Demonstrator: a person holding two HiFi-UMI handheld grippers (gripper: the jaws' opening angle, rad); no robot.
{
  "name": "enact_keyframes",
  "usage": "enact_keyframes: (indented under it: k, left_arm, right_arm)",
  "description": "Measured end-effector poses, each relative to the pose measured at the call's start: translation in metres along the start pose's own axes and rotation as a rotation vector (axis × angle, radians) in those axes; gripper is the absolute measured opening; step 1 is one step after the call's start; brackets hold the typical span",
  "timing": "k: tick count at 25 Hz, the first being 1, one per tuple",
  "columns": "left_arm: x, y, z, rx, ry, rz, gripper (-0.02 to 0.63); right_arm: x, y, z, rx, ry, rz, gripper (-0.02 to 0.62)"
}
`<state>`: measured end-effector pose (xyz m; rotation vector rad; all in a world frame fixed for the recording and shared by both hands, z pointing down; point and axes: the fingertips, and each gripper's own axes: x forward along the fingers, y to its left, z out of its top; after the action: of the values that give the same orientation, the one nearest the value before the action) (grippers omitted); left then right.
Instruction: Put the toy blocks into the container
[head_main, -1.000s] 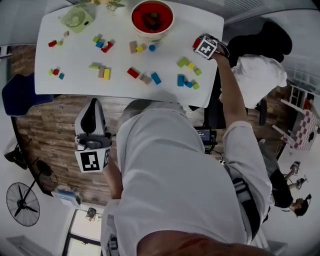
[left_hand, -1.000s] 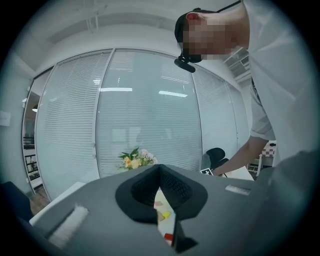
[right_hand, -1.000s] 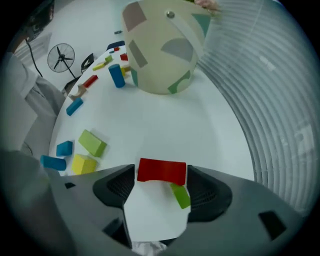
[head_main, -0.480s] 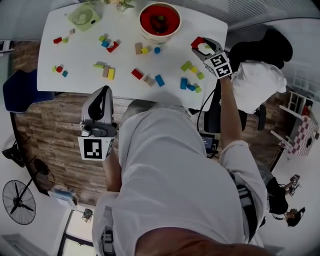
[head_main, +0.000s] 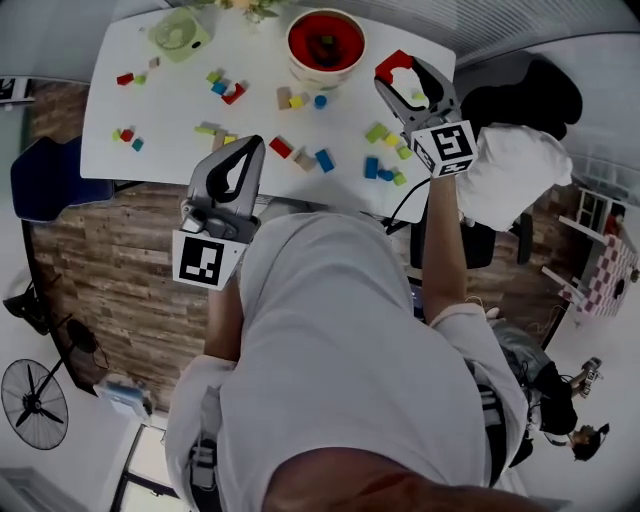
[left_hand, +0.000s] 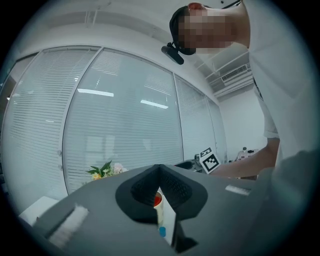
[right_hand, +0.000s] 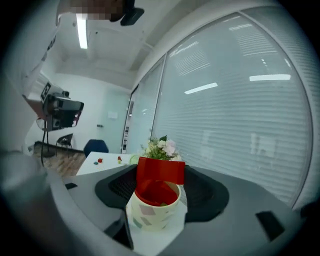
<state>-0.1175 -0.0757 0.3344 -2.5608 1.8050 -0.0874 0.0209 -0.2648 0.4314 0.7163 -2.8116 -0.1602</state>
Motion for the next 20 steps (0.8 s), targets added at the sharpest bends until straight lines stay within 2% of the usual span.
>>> enact_keyframes:
  k: [2,4,9,11,13,14,15,18,20]
  left_arm:
    - [-0.008,0.001,0.000,-0.010,-0.010,0.019,-0.002]
    - [-0.021,0.004,-0.001,-0.023,-0.014,0.054,-0.002]
    - [-0.070,0.018,-0.006,-0.041,-0.006,0.196,-0.002]
    - [-0.090,0.023,-0.007,-0.032,-0.015,0.242,-0.002]
    - [-0.107,0.026,-0.012,-0.033,0.003,0.296,-0.002]
    - [-0.114,0.027,-0.015,-0.029,0.016,0.315,-0.002]
    - [-0.119,0.028,-0.018,-0.025,0.024,0.325,-0.002]
    - [-0.121,0.029,-0.020,-0.020,0.024,0.325,-0.002]
    - [-0.115,0.029,-0.019,-0.018,0.020,0.304,-0.003]
  right_arm:
    - [0.030,0.000,-0.004,-0.079,0.107,0.024,0.290]
    - [0.068,0.000,-0.024,-0.174,0.265,0.076,0.290]
    - [0.153,0.012,-0.104,-0.442,0.714,0.298,0.290]
    - [0.176,0.015,-0.134,-0.467,0.833,0.350,0.293]
    - [0.184,0.010,-0.156,-0.438,0.925,0.353,0.378]
    - [0.185,0.009,-0.160,-0.390,0.930,0.351,0.393]
    - [0.186,0.011,-0.154,-0.331,0.886,0.354,0.391]
    - [0.185,0.012,-0.109,-0.184,0.628,0.330,0.380]
    - [0.167,0.005,-0.075,-0.114,0.460,0.278,0.299]
